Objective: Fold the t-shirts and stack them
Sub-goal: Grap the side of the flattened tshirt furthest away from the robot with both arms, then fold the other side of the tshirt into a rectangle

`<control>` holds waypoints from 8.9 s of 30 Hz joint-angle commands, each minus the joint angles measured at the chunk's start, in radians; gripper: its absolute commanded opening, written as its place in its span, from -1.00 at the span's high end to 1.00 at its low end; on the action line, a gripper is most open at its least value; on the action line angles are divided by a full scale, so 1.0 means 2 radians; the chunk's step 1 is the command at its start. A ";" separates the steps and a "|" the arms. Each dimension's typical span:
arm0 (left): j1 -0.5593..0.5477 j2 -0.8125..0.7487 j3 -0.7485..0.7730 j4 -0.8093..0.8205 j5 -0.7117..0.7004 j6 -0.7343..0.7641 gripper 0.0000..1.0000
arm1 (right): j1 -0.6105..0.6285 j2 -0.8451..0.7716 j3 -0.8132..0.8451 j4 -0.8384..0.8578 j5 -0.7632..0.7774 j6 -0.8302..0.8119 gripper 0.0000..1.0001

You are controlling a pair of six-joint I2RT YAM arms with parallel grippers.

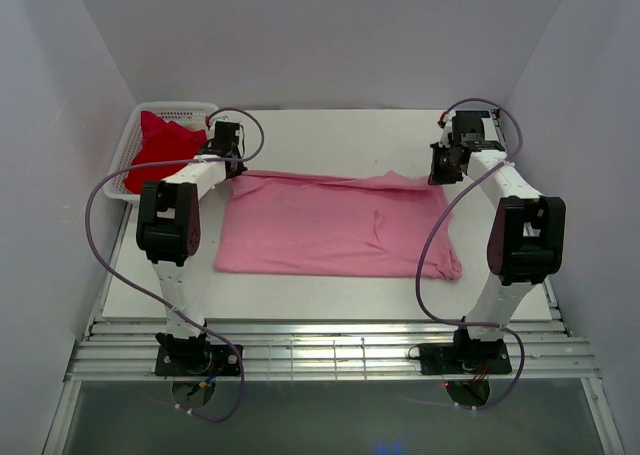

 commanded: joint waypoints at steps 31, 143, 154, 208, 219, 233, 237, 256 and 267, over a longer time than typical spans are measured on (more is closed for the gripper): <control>0.002 -0.257 -0.271 0.049 0.013 0.026 0.96 | 0.001 -0.167 -0.162 -0.054 0.010 0.010 0.85; -0.025 -0.138 -0.143 -0.062 -0.043 -0.051 0.23 | 0.129 -0.095 -0.121 -0.092 -0.047 0.053 0.85; -0.024 -0.140 -0.145 -0.061 -0.037 -0.054 0.25 | 0.154 -0.141 -0.163 -0.116 -0.110 0.067 0.61; -0.037 -0.132 -0.177 -0.051 -0.039 -0.073 0.22 | 0.131 -0.067 -0.085 -0.128 0.166 0.118 0.78; -0.038 -0.127 -0.181 -0.051 -0.050 -0.076 0.17 | 0.128 -0.068 -0.095 -0.128 0.168 0.120 0.78; -0.037 -0.119 -0.164 -0.055 -0.081 -0.060 0.90 | 0.119 -0.076 -0.102 -0.132 0.173 0.121 0.78; -0.027 -0.131 -0.161 -0.058 -0.092 -0.055 0.92 | 0.116 -0.074 -0.105 -0.133 0.179 0.120 0.78; -0.020 -0.120 -0.158 -0.048 -0.070 -0.041 0.96 | 0.069 0.036 -0.013 -0.128 0.170 0.100 0.82; -0.015 -0.107 -0.161 -0.048 -0.073 -0.035 0.98 | 0.052 0.121 0.003 -0.136 0.180 0.089 0.85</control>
